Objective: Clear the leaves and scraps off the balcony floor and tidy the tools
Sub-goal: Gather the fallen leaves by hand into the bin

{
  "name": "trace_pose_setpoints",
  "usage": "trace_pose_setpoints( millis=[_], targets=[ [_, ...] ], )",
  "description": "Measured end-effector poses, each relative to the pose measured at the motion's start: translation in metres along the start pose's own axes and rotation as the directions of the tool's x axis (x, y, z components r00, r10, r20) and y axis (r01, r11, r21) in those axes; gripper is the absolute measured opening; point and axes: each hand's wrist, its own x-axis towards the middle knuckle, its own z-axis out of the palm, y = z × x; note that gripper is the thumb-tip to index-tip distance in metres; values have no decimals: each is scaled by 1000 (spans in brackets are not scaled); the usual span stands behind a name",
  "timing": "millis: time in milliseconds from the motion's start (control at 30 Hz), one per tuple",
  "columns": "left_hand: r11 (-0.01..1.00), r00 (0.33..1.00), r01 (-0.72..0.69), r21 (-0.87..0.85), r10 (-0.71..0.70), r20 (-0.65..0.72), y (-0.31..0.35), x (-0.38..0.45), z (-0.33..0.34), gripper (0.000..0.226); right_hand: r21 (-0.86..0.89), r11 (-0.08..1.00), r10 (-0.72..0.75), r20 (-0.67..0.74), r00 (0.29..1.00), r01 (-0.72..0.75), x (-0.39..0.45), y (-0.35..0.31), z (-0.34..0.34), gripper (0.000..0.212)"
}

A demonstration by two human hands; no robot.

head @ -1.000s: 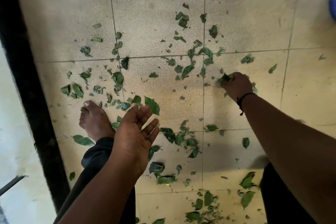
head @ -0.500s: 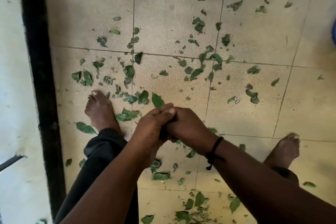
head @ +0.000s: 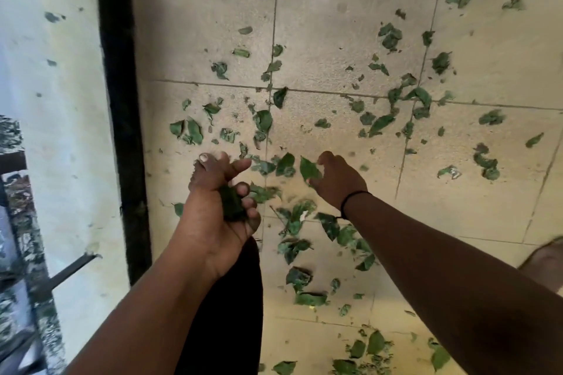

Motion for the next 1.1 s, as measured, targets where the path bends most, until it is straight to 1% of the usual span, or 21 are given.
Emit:
trace_pose_setpoints(
  millis=[67, 100, 133, 200, 267, 333, 400, 433, 500, 567, 633, 700, 800, 867, 900, 933, 967, 1000, 1033, 1067, 1100],
  targets=[
    [1000, 999, 12, -15, -11, 34, 13, -1, -3, 37, -179, 984, -7, -3, 1000, 7, 13, -7, 13, 57],
    [1000, 999, 7, -13, -6, 39, 20, -1, -4, 39, -237, 971, -9, -20, 1000, 4, 18, -9, 19, 57],
    [1000, 999, -3, -6, 4, 37, 26, -1, -6, 41, -266, 964, 0, -44, 999, -11, 23, -10, 23, 53],
    [1000, 999, -20, 2, 20, 32, 33, 0, -9, 44, -285, 957, 32, -73, 997, -51, 28, -9, 25, 38],
    [1000, 1000, -12, 9, 12, 23, 37, 0, -11, 44, -350, 936, 38, -41, 998, -50, 30, -6, 22, 27],
    [1000, 1000, -8, 14, 8, -3, 38, -1, -13, 44, -382, 924, 16, 11, 1000, -11, 30, -3, 14, 25],
    [1000, 999, -22, 8, 22, -28, 42, -1, -14, 43, -300, 952, -34, 69, 997, 54, 32, -3, 2, 16],
    [999, 999, -31, 6, 31, -33, 44, -2, -14, 41, -214, 973, -69, 100, 993, 89, 33, -5, -3, 12],
    [999, 998, -45, 24, 46, -35, 45, -3, -14, 35, -58, 985, -152, 128, 980, 160, 36, -13, -13, 11],
    [998, 998, -51, 41, 53, -37, 44, -3, -16, 30, -39, 964, -255, 144, 956, 262, 41, -28, -18, 11],
    [997, 998, -53, 58, 55, -35, 42, -3, -19, 28, -156, 916, -344, 169, 924, 370, 49, -43, -16, 20],
    [996, 997, -62, 66, 64, -38, 41, -3, -21, 27, -341, 830, -410, 166, 897, 442, 56, -56, -11, 23],
    [993, 994, -90, 74, 94, -50, 40, -1, -24, 26, -625, 639, -453, 164, 876, 448, 63, -69, -4, 24],
    [991, 992, -108, 73, 112, -54, 38, -1, -24, 26, -705, 549, -460, 192, 867, 448, 63, -69, -2, 30],
    [991, 991, -116, 70, 120, -55, 37, -1, -23, 27, -696, 563, -457, 188, 870, 446, 61, -68, -2, 33],
    [990, 990, -124, 66, 128, -53, 36, -2, -22, 27, -665, 598, -453, 179, 873, 447, 61, -64, -2, 35],
    [990, 990, -131, 61, 134, -51, 36, -3, -21, 27, -581, 701, -412, 143, 900, 413, 59, -60, -3, 36],
    [990, 990, -134, 53, 136, -46, 36, -4, -19, 28, -451, 820, -345, 100, 933, 351, 59, -54, -5, 34],
    [990, 990, -135, 39, 136, -38, 35, -5, -17, 28, -285, 921, -258, 70, 964, 267, 56, -49, -10, 32],
    [990, 990, -137, 18, 138, -30, 35, -6, -15, 28, -111, 977, -175, 55, 983, 180, 53, -45, -16, 28],
    [990, 990, -142, -3, 142, -20, 34, -7, -13, 27, 54, 993, -104, 48, 993, 102, 49, -40, -24, 19]
  ],
)
